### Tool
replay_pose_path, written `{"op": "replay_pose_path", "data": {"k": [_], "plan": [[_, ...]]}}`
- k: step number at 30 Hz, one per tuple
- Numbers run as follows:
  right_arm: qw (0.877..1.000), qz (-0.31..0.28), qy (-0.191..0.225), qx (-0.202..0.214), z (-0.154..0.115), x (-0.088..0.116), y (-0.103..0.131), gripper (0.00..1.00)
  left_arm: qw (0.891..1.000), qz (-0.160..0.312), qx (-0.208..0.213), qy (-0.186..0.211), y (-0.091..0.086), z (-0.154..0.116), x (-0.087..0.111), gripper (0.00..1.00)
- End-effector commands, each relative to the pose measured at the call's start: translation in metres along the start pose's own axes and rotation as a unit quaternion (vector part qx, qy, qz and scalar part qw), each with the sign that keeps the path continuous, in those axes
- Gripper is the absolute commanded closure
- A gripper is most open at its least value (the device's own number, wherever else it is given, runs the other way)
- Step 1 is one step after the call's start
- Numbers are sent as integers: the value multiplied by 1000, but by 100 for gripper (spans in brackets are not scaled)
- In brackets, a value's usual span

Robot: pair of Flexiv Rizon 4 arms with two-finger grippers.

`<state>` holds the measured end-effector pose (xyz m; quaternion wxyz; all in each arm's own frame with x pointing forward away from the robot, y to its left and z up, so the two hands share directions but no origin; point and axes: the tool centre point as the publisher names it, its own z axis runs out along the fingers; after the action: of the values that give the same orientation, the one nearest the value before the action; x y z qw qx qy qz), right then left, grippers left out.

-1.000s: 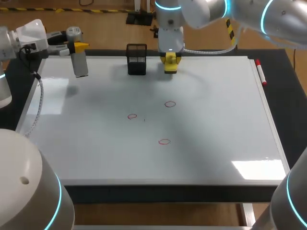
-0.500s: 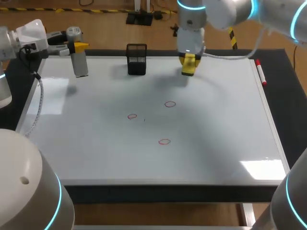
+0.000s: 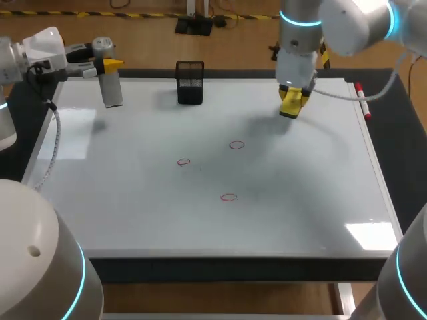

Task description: Pick up the inspection probe, press it on each red-marked spot on the whiteboard one by one, put down the probe, pick up the eraser, and wipe off all the red marks.

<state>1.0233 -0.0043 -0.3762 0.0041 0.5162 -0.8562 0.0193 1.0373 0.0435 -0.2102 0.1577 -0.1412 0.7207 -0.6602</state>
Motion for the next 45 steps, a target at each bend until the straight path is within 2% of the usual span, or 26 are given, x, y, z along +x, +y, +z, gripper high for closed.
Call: {"op": "replay_pose_path", "data": {"k": [1, 9, 35, 41, 45], "plan": [[1000, 7, -15, 7, -3, 34, 8, 100, 1000, 1, 0, -1, -1, 0, 0, 100], [1000, 22, -13, 0, 0, 50, 13, 100, 1000, 1, 0, -1, -1, 0, 0, 100], [1000, 22, -13, 0, 0, 50, 13, 100, 1000, 1, 0, -1, -1, 0, 0, 100], [1000, 22, -13, 0, 0, 50, 13, 100, 1000, 8, 17, 23, 0, 5, 26, 100], [1000, 22, -13, 0, 0, 50, 13, 100, 999, 7, 27, 39, 4, 13, 54, 100]]}}
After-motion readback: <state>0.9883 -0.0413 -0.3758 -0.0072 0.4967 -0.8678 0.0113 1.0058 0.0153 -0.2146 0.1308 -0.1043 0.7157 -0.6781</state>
